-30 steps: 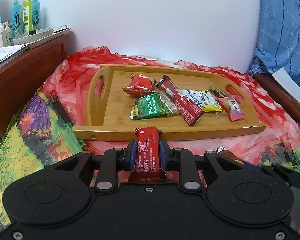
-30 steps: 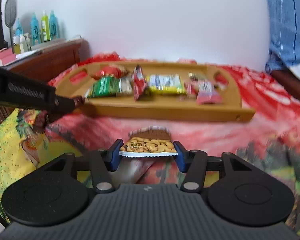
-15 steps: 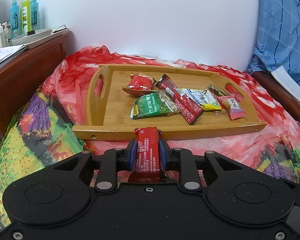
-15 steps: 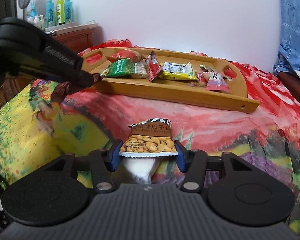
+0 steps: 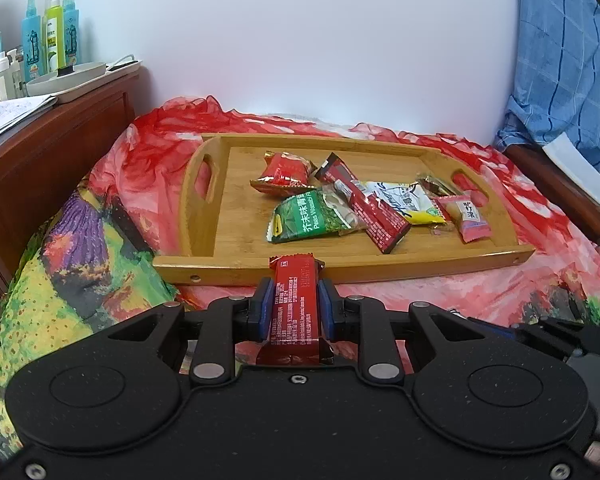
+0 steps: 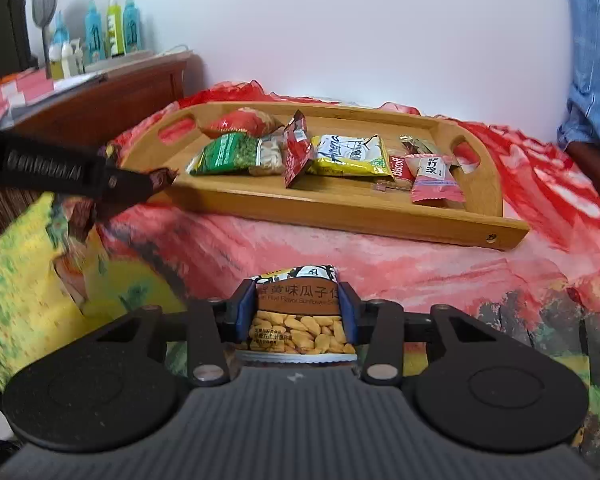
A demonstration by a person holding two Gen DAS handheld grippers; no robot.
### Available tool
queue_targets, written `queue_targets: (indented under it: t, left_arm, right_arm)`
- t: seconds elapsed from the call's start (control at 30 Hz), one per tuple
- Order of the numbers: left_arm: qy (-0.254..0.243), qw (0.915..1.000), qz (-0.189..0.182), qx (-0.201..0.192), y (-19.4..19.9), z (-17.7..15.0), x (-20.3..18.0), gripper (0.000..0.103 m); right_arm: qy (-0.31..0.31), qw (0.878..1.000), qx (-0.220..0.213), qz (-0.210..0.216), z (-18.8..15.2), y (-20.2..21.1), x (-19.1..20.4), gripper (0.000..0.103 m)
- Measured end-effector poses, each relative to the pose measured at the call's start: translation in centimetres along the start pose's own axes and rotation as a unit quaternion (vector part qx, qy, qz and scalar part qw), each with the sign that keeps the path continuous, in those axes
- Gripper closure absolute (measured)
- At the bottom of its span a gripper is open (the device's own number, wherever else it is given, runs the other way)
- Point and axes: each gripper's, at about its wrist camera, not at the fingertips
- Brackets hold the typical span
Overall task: Organize snacks
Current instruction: 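Lift the peanut bag toward the tray with the right tool while the left lifts the red strip, then carry the peanut bag over the tray with the right tool while the left carries the red strip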
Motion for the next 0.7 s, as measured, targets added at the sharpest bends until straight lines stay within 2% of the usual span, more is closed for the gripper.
queue_targets:
  t: [0.27,0.7]
  left_arm:
    - [-0.007,0.9998,0.002,-0.017,0.2,0.9,0.1,0.08]
    - [-0.003,0.9997,-0.014,-0.02,-0.8,1.7,-0.9,0.08]
  right_arm:
    - [-0.034,0.999,-0.037,0.002,2.4,0.5,-2.0,0.056]
    - [-0.074,0.996,-0.056,-0.002,4.2,-0.3,-4.1,0.056]
Point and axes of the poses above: each gripper's, at about its wrist camera, not at the fingertips, and y roughly against the way its jaws point, x to its left, z to its top, and after that the axes turned 8 degrees about -x, right-handed
